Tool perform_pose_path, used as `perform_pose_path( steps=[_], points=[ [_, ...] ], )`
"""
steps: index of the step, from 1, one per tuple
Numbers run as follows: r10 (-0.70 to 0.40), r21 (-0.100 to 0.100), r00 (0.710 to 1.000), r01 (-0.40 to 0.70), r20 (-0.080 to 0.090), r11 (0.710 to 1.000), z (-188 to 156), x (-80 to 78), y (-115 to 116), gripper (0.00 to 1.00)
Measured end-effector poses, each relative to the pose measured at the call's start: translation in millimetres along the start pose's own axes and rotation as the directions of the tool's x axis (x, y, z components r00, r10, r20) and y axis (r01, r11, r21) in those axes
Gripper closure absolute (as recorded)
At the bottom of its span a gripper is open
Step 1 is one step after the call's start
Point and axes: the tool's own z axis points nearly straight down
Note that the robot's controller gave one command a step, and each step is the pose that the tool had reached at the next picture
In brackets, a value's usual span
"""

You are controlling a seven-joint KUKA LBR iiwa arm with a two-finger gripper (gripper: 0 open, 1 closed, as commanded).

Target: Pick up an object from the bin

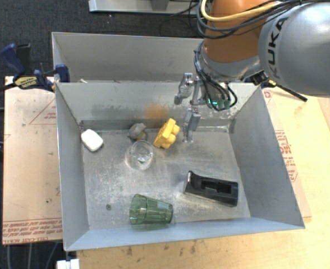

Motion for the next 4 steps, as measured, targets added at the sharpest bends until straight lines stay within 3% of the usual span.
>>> perform_pose_path(
  steps=[1, 2, 3, 4],
  points=[
    [0.001, 0.000, 1.000, -0.001, 0.008, 1.000, -5, -1.4, 0, 0.00],
    [0.067, -0.002, 0.998, -0.067, 0.013, 0.998, 50, -1.7, -9, 0.00],
    [0.183, -0.004, 0.983, -0.183, 0.020, 0.983, 103, 6.3, 2, 0.00],
    [-0.063, 0.002, 0.998, 0.063, 0.018, 0.998, 93, 37.3, 21, 0.00]
  ],
)
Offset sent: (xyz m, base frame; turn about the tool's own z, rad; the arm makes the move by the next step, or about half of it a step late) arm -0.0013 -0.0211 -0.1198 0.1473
